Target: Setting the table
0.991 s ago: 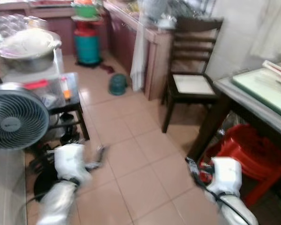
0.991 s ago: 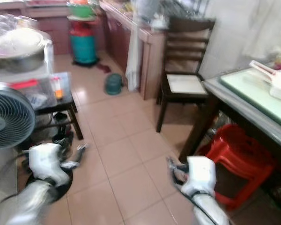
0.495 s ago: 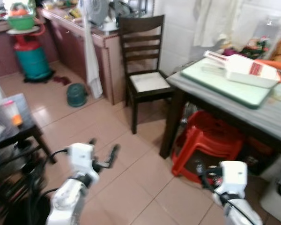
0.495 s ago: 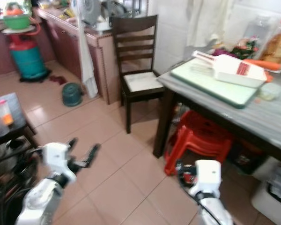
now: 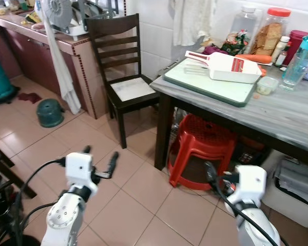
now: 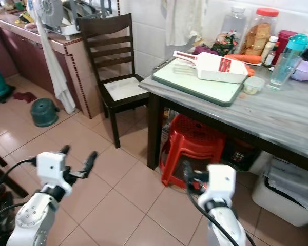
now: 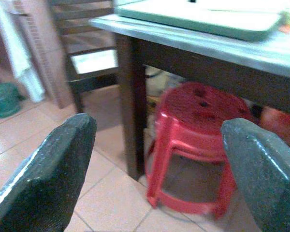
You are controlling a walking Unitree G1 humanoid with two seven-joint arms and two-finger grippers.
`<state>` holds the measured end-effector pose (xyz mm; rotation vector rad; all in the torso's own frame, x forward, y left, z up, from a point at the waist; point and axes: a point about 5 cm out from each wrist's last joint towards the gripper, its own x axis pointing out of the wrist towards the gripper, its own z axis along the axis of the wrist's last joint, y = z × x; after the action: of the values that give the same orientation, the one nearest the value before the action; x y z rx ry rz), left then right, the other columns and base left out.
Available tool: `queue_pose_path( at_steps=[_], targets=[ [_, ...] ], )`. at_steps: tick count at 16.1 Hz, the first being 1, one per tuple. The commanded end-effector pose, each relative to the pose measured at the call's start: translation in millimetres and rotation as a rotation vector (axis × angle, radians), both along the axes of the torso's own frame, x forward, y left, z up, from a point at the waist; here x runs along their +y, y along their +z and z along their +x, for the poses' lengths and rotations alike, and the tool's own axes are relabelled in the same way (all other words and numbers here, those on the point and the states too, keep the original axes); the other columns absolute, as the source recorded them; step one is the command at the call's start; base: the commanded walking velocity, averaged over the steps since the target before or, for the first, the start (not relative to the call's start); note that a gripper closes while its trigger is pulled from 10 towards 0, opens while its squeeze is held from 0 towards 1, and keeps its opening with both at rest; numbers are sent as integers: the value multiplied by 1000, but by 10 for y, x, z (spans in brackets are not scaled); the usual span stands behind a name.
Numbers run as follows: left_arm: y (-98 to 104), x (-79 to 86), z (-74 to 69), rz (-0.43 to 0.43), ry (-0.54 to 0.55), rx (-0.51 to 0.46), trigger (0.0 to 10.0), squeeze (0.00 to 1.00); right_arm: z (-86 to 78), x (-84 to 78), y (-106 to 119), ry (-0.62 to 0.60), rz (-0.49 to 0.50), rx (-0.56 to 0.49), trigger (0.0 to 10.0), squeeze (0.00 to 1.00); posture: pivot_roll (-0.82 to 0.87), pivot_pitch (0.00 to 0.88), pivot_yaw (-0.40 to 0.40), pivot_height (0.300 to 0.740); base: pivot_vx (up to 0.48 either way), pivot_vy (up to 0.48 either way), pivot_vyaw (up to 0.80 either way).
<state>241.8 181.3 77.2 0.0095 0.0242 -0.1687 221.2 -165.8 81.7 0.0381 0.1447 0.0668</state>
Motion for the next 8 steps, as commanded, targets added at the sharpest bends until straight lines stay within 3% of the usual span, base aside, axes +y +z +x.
queue_pose_path(
  at_steps=[1,8],
  targets=[
    [-13,33,-36,26,32,3,10000,0,30,-38,18,-11,-8,-2,10000,0,54,0,-34,740,0,0,0],
    [-28,17,-60,44,60,-10,10000,0,62,-31,66,-5,-31,-4,10000,0,61,0,-41,740,0,0,0]
  ],
)
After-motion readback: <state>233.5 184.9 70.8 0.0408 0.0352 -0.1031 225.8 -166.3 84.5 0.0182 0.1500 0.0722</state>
